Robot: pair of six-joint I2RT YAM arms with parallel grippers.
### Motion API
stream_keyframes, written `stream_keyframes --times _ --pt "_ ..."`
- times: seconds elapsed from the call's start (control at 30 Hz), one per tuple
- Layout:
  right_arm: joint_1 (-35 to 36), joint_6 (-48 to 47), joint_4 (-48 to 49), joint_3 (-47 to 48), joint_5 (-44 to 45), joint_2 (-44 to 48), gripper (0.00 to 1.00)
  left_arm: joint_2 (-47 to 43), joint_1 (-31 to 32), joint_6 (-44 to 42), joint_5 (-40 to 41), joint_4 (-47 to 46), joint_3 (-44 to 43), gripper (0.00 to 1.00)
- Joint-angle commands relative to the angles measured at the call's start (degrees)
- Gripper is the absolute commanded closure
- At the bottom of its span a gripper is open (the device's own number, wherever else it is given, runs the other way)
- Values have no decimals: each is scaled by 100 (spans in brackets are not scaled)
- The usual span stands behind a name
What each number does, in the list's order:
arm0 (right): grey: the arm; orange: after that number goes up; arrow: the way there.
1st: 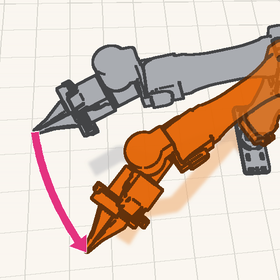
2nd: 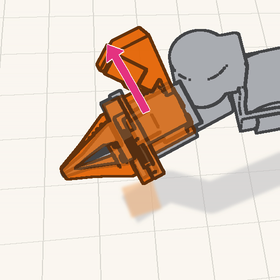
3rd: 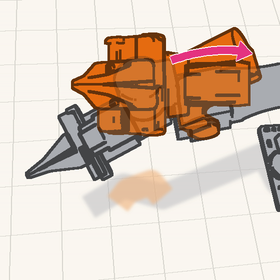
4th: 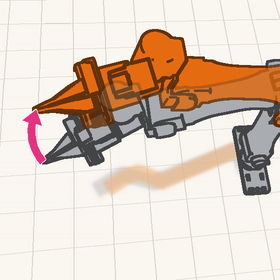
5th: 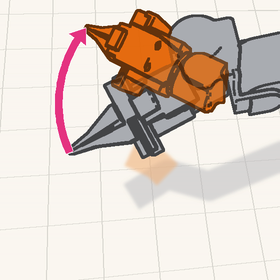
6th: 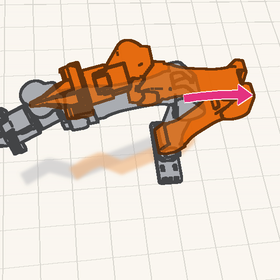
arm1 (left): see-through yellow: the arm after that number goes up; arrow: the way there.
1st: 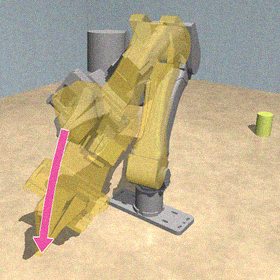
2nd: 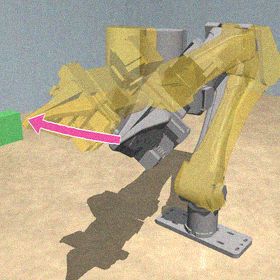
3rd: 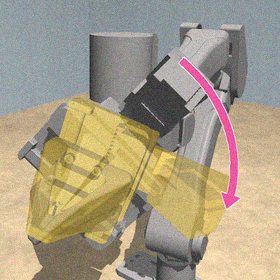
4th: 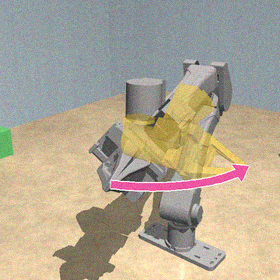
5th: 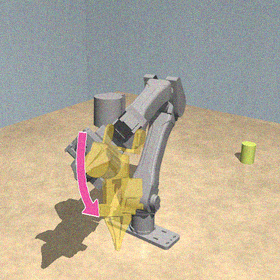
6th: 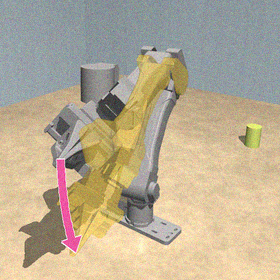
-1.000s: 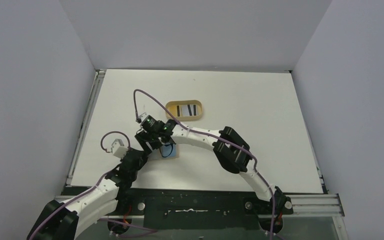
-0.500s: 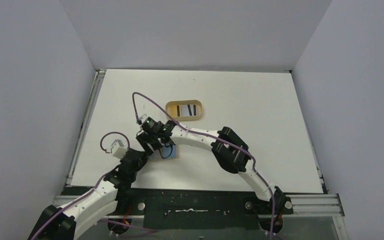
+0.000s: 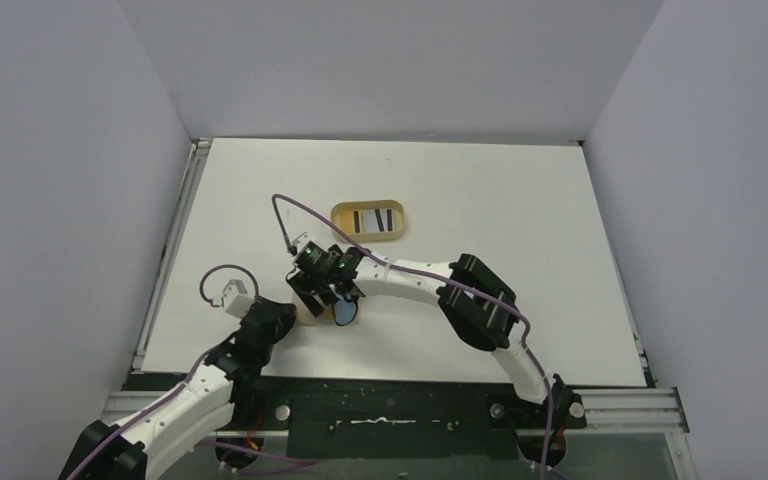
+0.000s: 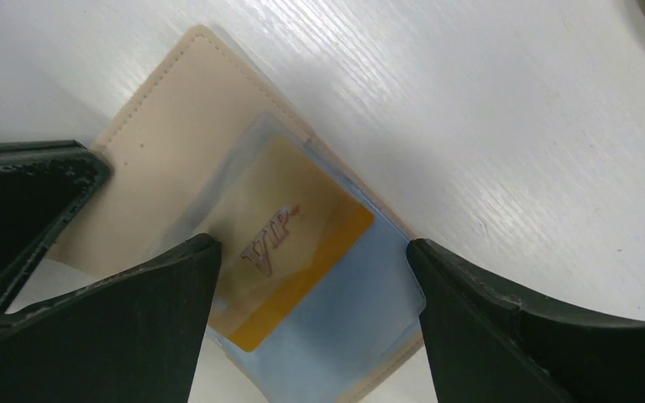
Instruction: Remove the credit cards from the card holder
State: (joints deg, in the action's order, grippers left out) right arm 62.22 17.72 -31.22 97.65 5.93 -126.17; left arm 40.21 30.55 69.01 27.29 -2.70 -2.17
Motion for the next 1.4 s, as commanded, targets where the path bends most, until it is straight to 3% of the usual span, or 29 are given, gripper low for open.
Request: stream_keyframes --times 0.0,0.4,0.47,0.57,0.67,0.97,1.37 --pt "-65 -287 -763 -299 592 275 16 -125 -66 24 419 -4 -78 100" --pt "-556 12 103 -1386 550 1819 10 121 -66 33 388 -119 -100 100" --pt "-685 244 566 -1652 24 2101 10 228 -66 33 379 -147 -114 100" --pt "-920 923 1713 -2190 -1653 2274 11 458 -66 65 355 -196 -145 100" --pt "-1011 1555 2705 -2459 -2694 2065 12 728 -66 114 302 -360 -135 100" --pt "-1055 2494 3916 -2389 -3668 1556 12 850 -66 128 271 -468 -130 100" --pt "-1060 3136 4087 -2276 -3661 689 14 678 -66 130 273 -357 -76 100"
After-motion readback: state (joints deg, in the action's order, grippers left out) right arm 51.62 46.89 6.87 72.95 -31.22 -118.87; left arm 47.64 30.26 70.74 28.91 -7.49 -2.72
